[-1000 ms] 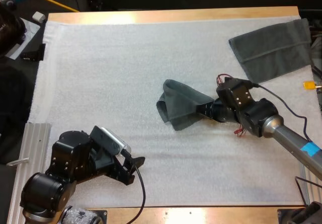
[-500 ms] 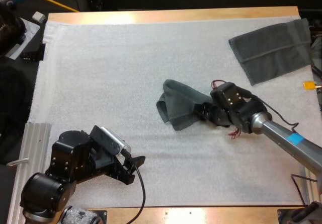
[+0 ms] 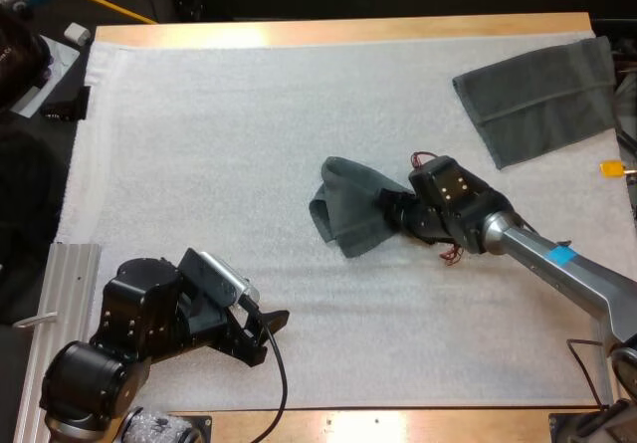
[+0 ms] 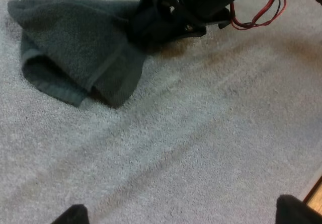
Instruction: Pick towel from pile, fold and stack
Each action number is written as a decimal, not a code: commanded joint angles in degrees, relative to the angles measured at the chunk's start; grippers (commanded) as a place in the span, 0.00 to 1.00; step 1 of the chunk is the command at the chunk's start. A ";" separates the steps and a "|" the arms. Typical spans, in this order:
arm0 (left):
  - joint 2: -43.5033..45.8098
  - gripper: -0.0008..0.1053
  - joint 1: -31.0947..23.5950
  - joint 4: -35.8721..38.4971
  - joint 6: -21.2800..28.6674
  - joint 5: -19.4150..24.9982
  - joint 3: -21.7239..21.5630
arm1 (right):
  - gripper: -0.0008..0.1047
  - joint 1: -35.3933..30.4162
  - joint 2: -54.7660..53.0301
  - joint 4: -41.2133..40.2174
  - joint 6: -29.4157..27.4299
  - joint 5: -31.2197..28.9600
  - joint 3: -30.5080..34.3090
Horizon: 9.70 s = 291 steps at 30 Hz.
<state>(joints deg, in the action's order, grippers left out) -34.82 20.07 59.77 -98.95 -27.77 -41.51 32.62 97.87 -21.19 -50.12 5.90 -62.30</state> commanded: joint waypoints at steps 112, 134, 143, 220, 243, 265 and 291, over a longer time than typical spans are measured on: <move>0.04 0.67 0.16 -1.39 -0.31 -0.40 -0.34 | 0.55 0.74 -7.10 -4.71 -16.37 3.83 -3.10; -0.06 0.67 0.17 -1.42 -0.37 -0.45 -0.43 | 0.21 0.10 3.91 -2.58 -8.67 3.88 -3.63; -0.04 0.67 0.16 -1.23 -0.45 -0.53 -0.46 | 0.01 0.21 -1.16 -3.26 -15.46 2.63 -4.23; -0.24 0.68 0.19 -0.83 -0.96 -0.49 -0.25 | 0.63 14.88 -18.46 -27.91 -23.05 -8.89 -3.00; -0.32 0.67 0.15 2.32 -1.00 -0.83 -0.19 | 0.61 8.50 -18.42 -16.02 -21.25 0.01 11.85; -0.18 0.67 0.07 4.51 -1.38 -1.01 -0.28 | 0.45 9.27 -6.46 5.53 -5.83 6.60 13.32; -0.29 0.67 0.15 4.22 -1.29 -0.88 -0.26 | 0.02 9.22 -20.59 -2.76 -13.78 0.98 12.35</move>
<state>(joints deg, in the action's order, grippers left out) -34.82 20.07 64.28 -99.85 -28.18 -41.51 41.94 79.75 -20.48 -61.23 7.94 -49.05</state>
